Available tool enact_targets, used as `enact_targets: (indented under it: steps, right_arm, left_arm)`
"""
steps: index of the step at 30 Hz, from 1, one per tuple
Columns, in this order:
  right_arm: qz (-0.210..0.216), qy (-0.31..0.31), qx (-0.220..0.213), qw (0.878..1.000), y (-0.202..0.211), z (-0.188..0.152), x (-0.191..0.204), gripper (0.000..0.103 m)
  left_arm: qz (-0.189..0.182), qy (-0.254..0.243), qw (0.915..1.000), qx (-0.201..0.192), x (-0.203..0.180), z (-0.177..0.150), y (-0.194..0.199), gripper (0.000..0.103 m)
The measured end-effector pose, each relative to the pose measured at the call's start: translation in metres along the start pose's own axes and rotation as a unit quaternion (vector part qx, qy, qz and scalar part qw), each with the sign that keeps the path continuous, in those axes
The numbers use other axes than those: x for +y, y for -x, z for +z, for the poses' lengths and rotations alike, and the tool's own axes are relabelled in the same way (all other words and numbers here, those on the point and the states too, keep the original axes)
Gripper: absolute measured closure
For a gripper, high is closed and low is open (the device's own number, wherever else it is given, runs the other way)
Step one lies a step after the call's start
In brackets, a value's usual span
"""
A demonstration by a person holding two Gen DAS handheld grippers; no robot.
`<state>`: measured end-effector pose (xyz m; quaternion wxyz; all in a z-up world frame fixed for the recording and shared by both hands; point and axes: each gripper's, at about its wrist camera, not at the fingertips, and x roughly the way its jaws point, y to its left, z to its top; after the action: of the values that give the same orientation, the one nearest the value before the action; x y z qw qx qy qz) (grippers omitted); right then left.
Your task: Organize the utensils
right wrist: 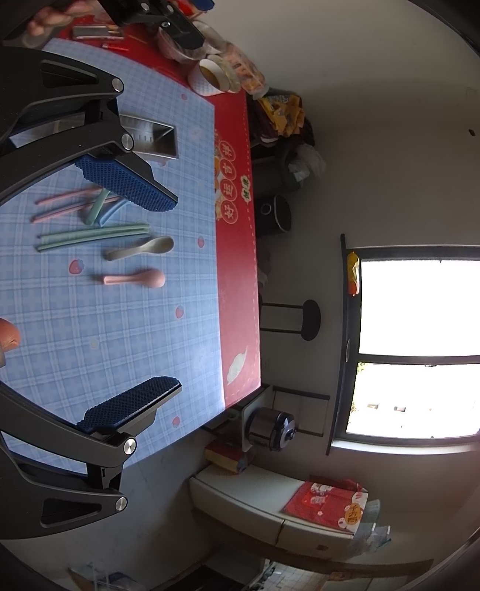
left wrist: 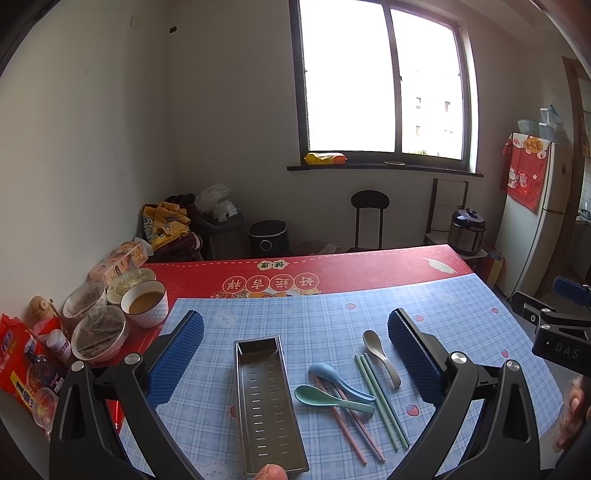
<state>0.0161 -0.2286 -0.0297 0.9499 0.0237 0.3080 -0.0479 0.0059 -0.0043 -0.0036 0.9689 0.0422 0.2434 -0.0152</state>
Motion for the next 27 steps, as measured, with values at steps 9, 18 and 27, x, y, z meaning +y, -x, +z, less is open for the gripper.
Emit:
enact_targets:
  steps: [9, 18, 27]
  right_arm:
    - [-0.001, 0.0, 0.0, 1.0, 0.0012, 0.0009, -0.001, 0.015]
    - [-0.001, 0.0, 0.001, 1.0, 0.0013, 0.0016, -0.0012, 0.015]
    - [-0.001, 0.0, 0.0, 1.0, 0.0013, 0.0011, 0.0001, 0.015]
  left_arm:
    - [0.0, 0.001, 1.0, -0.001, -0.0005, 0.0001, -0.0002, 0.005]
    - [-0.001, 0.002, 1.0, -0.002, -0.0023, -0.0004, 0.0003, 0.005]
    - [-0.001, 0.002, 1.0, -0.002, -0.0008, -0.0014, 0.001, 0.005]
